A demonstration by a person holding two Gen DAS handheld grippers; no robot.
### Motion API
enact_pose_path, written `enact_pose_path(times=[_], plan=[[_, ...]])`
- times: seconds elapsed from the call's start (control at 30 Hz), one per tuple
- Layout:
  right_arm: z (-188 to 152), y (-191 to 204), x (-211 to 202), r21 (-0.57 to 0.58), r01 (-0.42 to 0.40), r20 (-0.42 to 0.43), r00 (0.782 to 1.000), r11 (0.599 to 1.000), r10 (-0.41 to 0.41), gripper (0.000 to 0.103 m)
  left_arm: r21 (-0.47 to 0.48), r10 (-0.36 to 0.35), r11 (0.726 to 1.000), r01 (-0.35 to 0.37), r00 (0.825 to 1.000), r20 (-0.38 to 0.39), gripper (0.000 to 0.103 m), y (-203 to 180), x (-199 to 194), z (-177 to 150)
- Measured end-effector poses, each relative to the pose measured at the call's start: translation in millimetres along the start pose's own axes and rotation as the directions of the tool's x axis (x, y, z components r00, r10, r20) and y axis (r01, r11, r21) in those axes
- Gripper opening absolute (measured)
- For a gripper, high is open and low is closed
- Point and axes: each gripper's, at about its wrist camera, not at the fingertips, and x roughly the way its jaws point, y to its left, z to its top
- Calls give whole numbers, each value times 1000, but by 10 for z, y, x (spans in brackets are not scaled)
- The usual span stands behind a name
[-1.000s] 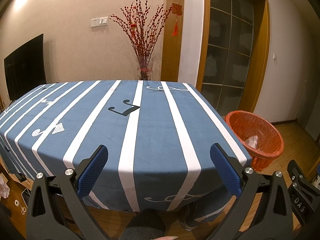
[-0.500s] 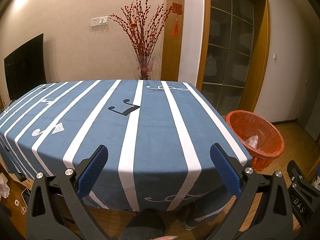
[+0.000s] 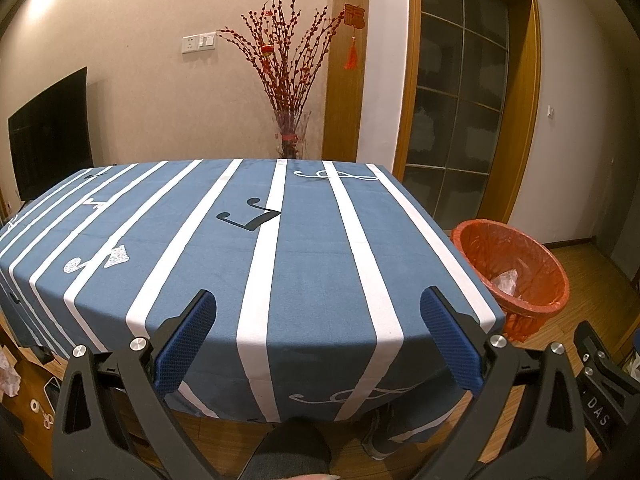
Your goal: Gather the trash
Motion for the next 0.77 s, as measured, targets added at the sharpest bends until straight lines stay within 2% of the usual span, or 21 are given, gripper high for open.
enact_pose_path(times=[0.77], plan=[[23, -11, 5, -1, -1, -2, 1000, 1000, 1, 98, 8, 2, 1000, -2, 1000, -2, 100, 23, -12, 24]])
